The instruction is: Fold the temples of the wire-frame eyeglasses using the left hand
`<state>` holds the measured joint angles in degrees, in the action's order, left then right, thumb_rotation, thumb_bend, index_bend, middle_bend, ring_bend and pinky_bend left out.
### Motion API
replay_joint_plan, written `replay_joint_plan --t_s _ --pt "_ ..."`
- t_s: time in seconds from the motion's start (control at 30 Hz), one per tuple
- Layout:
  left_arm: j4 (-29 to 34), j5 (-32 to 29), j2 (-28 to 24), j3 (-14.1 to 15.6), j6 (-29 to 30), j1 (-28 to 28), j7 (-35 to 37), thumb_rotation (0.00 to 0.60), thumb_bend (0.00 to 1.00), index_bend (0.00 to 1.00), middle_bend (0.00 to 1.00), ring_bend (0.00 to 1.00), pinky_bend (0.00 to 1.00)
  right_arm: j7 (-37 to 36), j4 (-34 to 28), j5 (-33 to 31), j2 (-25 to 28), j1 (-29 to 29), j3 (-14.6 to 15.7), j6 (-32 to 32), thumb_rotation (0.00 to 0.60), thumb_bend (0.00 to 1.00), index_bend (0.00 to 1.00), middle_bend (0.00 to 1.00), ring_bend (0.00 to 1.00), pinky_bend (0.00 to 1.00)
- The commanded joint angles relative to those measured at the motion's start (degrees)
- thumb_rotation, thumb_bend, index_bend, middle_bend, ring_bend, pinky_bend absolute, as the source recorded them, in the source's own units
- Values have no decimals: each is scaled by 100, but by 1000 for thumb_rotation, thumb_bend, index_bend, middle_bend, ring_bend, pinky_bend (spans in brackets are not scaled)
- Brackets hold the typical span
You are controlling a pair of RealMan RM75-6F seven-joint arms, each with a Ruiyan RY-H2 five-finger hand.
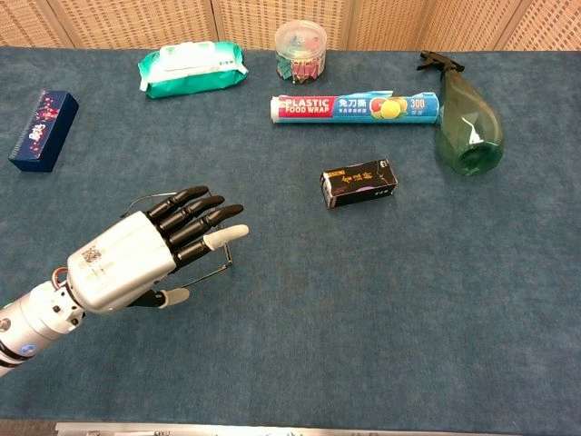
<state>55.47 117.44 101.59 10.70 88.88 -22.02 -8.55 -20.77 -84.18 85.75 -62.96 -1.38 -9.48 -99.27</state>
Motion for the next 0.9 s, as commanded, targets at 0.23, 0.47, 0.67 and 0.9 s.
replay_joint_plan --t_s 0.23,0.47,0.67,0.9 --pt "-198 -90 126 65 -27 8 59 600 104 0 0 0 48 13 1 32 -4 -1 -2 12 600 186 331 293 228 382" --pt "-339 -215 162 45 -47 8 81 600 104 0 0 0 48 42 -5 36 -8 6 -6 42 600 187 331 293 228 382" --pt "-472 -328 158 40 -29 34 131 600 104 0 0 0 48 72 -18 50 -11 10 -3 59 600 187 331 293 228 382" --pt "-613 -443 90 12 90 89 172 600 104 0 0 0 48 110 -29 69 -17 17 4 78 600 187 331 293 228 382"
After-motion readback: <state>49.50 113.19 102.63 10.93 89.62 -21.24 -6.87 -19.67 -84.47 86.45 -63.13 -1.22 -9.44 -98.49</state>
